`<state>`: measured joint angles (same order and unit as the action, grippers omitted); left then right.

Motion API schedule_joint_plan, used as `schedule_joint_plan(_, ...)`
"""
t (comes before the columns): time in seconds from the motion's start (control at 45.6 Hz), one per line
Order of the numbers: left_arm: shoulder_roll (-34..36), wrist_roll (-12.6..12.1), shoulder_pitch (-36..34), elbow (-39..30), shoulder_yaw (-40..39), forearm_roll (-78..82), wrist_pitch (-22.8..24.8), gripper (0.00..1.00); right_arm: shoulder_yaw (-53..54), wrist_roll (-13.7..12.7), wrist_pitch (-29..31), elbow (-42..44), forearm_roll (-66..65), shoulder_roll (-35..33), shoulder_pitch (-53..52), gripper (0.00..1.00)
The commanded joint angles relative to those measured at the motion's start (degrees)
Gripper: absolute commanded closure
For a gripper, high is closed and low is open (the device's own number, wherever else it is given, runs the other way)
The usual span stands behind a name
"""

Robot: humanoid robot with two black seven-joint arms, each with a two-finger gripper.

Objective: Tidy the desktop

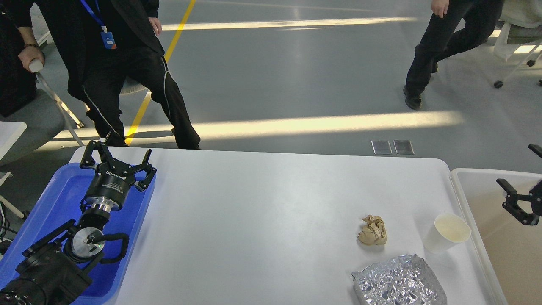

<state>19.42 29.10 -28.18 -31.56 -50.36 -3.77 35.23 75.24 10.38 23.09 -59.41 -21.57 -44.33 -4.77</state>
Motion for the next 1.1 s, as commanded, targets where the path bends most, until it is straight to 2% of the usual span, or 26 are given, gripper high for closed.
schedule_joint_plan(0.0, 0.0, 0.0, 0.0, 0.0, 0.0, 0.0, 0.0, 0.0, -10.6, -1.8, 1.7, -1.7, -2.5, -7.3, -6.1, 0.0)
schedule_joint_plan(0.263, 0.0, 0.0, 0.0, 0.0, 0.0, 0.0, 0.0, 0.0, -23.8, -2.6, 0.5, -0.7, -20.0, -12.4, -18.3, 0.0)
schedule_joint_plan(0.417, 0.0, 0.0, 0.0, 0.0, 0.0, 0.0, 0.0, 0.0, -28.2, -2.5, 1.5, -1.4, -28.7, -15.0, -19.9, 0.0)
schedule_joint_plan(0.658, 0.0, 0.0, 0.0, 0.0, 0.0, 0.0, 0.1, 0.0, -36.0, -4.0, 2.0, -0.8, -31.5, -17.4, -22.9, 0.0)
schedule_joint_plan(0.877, 0.0, 0.0, 0.0, 0.0, 0.0, 0.0, 0.0, 0.0, -45.8, -4.0, 1.9, -2.5, -39.3, -18.5, -28.3, 0.0)
schedule_joint_plan(1.074, 0.0, 0.0, 0.0, 0.0, 0.0, 0.0, 0.0, 0.0, -50.5, -3.6, 1.8, -4.3, -42.4, -18.5, -31.3, 0.0)
